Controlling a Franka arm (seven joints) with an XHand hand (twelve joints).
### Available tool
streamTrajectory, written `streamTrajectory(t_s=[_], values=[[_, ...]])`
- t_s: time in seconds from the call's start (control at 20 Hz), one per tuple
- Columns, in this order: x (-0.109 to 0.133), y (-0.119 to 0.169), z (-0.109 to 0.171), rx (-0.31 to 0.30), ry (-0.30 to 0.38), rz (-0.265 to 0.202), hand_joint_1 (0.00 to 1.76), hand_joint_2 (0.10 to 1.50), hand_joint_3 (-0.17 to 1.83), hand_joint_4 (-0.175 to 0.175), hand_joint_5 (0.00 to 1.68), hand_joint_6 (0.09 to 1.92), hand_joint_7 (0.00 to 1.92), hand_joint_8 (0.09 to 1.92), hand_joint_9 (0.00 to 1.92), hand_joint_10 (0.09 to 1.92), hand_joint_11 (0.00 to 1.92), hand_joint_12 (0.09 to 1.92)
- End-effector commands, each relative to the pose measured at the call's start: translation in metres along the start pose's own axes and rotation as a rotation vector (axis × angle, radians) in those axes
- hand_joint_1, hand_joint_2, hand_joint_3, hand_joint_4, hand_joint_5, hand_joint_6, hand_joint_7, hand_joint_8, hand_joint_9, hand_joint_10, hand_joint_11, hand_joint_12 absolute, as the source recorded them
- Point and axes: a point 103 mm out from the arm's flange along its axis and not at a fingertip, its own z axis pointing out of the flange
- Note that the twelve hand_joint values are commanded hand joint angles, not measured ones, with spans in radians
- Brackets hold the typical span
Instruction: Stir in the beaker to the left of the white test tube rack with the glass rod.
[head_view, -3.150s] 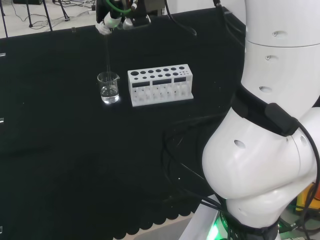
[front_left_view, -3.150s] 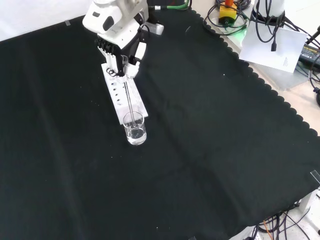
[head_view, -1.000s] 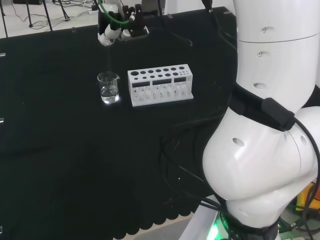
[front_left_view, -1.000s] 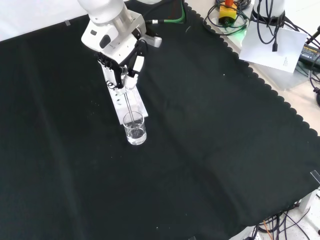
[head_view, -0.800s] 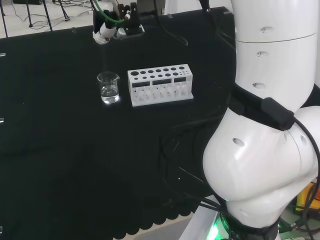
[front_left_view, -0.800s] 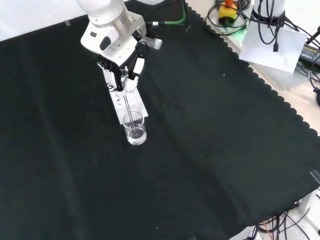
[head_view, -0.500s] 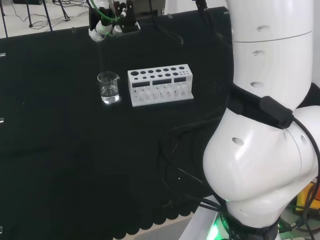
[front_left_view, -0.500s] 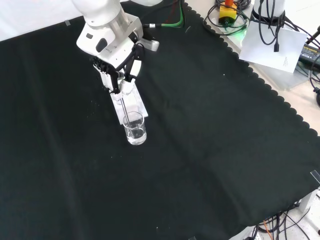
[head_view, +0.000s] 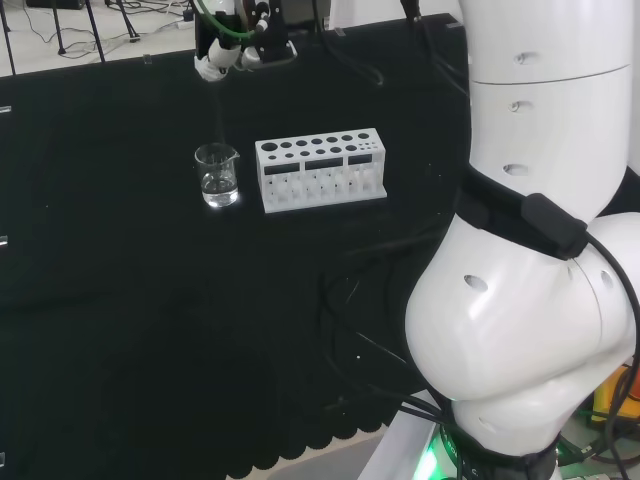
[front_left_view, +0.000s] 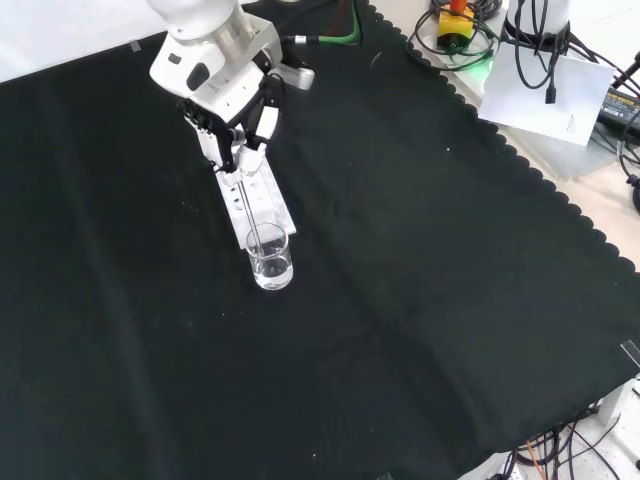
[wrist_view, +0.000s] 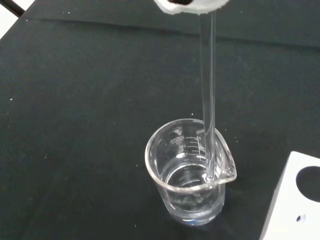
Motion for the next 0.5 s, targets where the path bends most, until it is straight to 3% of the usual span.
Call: streamTrajectory(t_s=[0.05,0.4,0.5], values=[[0.007,-0.012,0.003,0.002,-0.008,-0.006,1.33,1.05,-0.17,-0.175,1.43,0.09,1.36,0.66,1.61,0.8,1.69,0.5],[0.039,-0.003,0.007,0.012,-0.026,-0.065,1.33,1.05,-0.17,-0.175,1.43,0.09,1.36,0.65,1.61,0.8,1.69,0.5],[0.033,-0.01,0.001,-0.009,-0.019,-0.076,1.33,1.05,-0.17,-0.175,1.43,0.09,1.36,0.65,1.61,0.8,1.69,0.5]])
